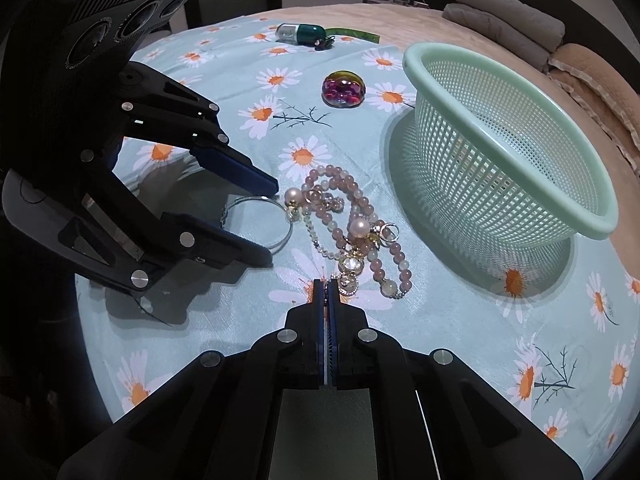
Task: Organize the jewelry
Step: 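Grasp a silver hoop earring with the left tool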
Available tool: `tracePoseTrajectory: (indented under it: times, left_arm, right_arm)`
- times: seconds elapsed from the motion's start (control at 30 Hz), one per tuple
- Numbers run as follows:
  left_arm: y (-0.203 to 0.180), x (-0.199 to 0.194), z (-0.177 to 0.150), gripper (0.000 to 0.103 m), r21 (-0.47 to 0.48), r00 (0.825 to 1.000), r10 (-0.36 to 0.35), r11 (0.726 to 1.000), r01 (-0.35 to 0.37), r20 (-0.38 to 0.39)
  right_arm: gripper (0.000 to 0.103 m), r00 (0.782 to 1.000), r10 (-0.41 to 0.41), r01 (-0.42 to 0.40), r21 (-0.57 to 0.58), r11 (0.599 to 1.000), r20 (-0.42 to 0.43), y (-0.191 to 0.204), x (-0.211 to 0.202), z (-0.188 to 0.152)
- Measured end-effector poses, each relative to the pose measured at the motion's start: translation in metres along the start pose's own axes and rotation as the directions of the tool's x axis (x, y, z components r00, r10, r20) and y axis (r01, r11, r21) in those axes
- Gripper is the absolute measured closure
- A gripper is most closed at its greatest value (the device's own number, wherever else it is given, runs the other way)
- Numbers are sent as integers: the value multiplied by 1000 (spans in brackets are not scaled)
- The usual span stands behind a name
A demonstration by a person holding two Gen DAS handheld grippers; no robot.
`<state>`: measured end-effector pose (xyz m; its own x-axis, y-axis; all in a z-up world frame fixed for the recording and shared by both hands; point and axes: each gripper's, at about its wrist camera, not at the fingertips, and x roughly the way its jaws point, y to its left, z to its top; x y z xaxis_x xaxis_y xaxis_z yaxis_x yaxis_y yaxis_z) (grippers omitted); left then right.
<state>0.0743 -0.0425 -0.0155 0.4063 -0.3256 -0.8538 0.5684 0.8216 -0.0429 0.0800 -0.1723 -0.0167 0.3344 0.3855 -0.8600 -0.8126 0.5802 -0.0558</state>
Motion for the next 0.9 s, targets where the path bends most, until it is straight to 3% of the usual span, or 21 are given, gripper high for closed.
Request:
tracePoseTrajectory:
  times: [0.3,0.9]
  left_arm:
    - [-10,-15,0,59,33,1000,-21,999,21,-3]
    - [1,-60,22,59,22,995,33,999,-35,95]
  right_arm:
    - [101,1000,21,-21,-8,1000,16,-6,-21,-6]
    - [101,979,-6,3,12,1000,206,-24,-98,10]
